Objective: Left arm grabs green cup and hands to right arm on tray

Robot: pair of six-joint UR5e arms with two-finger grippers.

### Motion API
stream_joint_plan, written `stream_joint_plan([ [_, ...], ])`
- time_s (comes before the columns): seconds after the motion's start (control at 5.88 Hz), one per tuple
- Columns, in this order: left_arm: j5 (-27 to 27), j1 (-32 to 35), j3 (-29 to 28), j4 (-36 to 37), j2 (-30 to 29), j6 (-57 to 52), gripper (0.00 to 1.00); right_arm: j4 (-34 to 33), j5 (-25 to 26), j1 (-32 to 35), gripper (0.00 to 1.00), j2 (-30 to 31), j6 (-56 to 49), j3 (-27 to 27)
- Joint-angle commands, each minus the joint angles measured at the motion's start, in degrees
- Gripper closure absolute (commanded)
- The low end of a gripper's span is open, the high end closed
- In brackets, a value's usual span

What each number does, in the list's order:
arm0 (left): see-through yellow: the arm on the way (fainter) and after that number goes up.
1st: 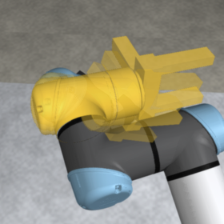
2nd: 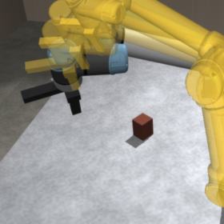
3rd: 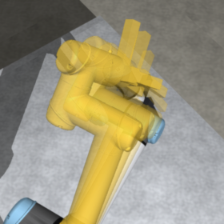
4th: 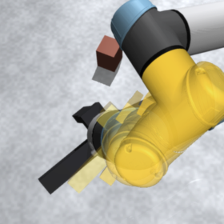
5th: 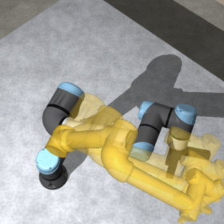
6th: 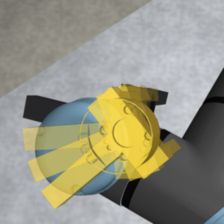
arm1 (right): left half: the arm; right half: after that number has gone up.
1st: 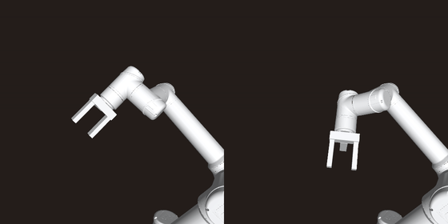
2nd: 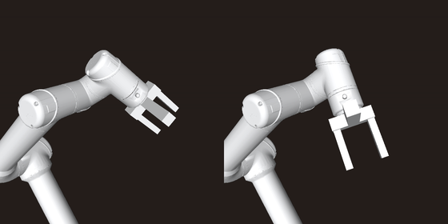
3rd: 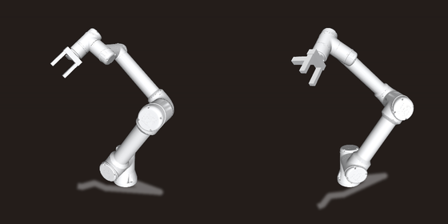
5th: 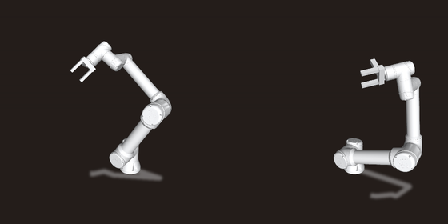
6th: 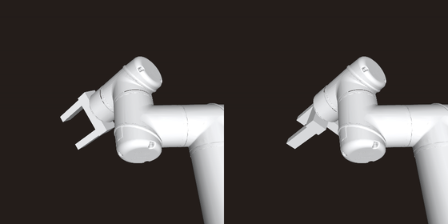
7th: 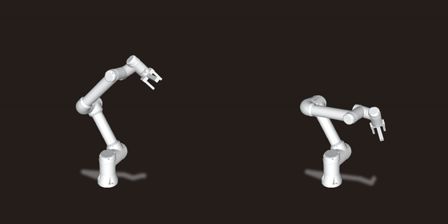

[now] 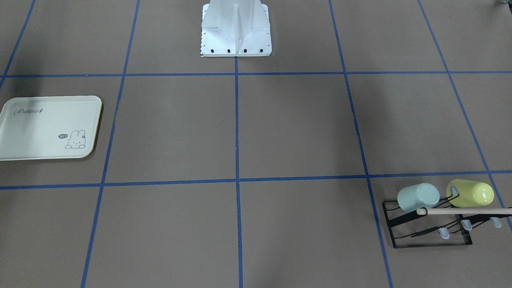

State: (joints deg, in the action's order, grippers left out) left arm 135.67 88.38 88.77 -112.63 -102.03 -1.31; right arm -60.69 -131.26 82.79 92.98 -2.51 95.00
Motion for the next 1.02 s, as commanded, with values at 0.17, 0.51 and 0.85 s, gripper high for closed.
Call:
stream_joint_plan([
  [0.17, -0.41, -11.68, -1.23, -3.39, -5.35, 8.83, 0.0, 4.53, 0.31, 0.0, 0.0, -0.16, 0.31, -3.33],
  [0.51, -0.58, -16.29, -1.23, -3.21, -8.78, 20.51, 0.0, 4.7, 0.22, 0.0, 0.0, -0.16, 3.29, -3.34],
  [0.85, -10.17, -21.46, -1.41, -3.13, -10.9, 29.39, 0.0, 4.7, 0.22, 0.0, 0.0, -0.16, 3.39, -3.33],
])
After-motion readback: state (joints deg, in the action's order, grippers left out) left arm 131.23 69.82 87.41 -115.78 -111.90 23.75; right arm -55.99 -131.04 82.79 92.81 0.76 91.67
